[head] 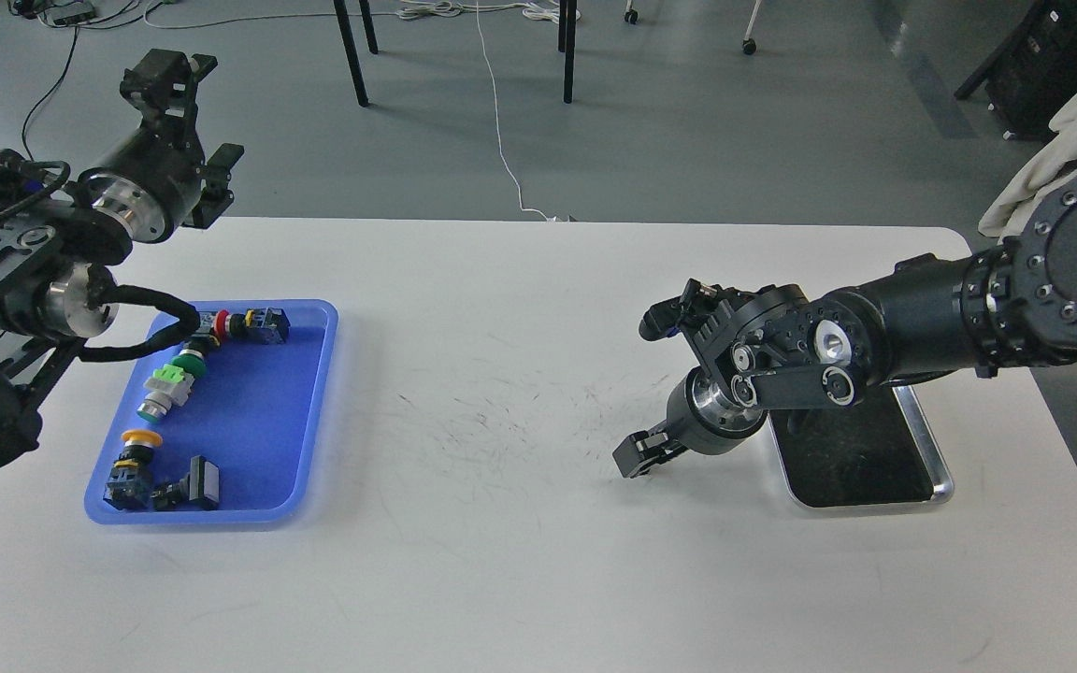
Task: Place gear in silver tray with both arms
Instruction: 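Retract the left arm and reach the right gripper toward the gear, then close the right gripper on the black gear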
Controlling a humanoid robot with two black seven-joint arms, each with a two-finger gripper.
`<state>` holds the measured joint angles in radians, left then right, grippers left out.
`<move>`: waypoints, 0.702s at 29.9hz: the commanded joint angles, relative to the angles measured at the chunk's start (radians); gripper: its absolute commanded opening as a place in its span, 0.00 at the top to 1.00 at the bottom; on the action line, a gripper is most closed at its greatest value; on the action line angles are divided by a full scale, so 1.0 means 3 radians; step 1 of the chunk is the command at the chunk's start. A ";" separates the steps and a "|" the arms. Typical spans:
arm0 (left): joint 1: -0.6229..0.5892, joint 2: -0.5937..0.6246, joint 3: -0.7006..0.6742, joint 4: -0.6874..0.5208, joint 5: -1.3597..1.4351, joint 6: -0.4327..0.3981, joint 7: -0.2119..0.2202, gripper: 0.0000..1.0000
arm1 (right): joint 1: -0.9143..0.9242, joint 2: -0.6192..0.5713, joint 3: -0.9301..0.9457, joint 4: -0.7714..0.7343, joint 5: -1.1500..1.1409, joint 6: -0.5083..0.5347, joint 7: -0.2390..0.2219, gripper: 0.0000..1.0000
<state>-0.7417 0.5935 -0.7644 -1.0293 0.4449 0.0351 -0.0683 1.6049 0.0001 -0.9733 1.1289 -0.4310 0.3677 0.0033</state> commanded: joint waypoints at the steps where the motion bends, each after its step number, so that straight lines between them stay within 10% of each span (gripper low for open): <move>1: 0.0008 0.0011 0.0002 0.0000 0.0000 0.0000 -0.0013 0.02 | -0.0006 0.0000 0.0033 0.0000 0.0183 -0.0009 -0.0001 0.15; 21: 0.0008 0.0077 0.0007 0.0000 0.0000 0.0000 -0.0033 0.02 | -0.0068 0.0000 0.0048 -0.0122 0.0393 0.0027 -0.0001 0.18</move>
<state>-0.7388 0.6161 -0.7626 -1.0293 0.4449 0.0352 -0.0790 1.5856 0.0000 -0.9592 1.0908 -0.3324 0.3712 0.0015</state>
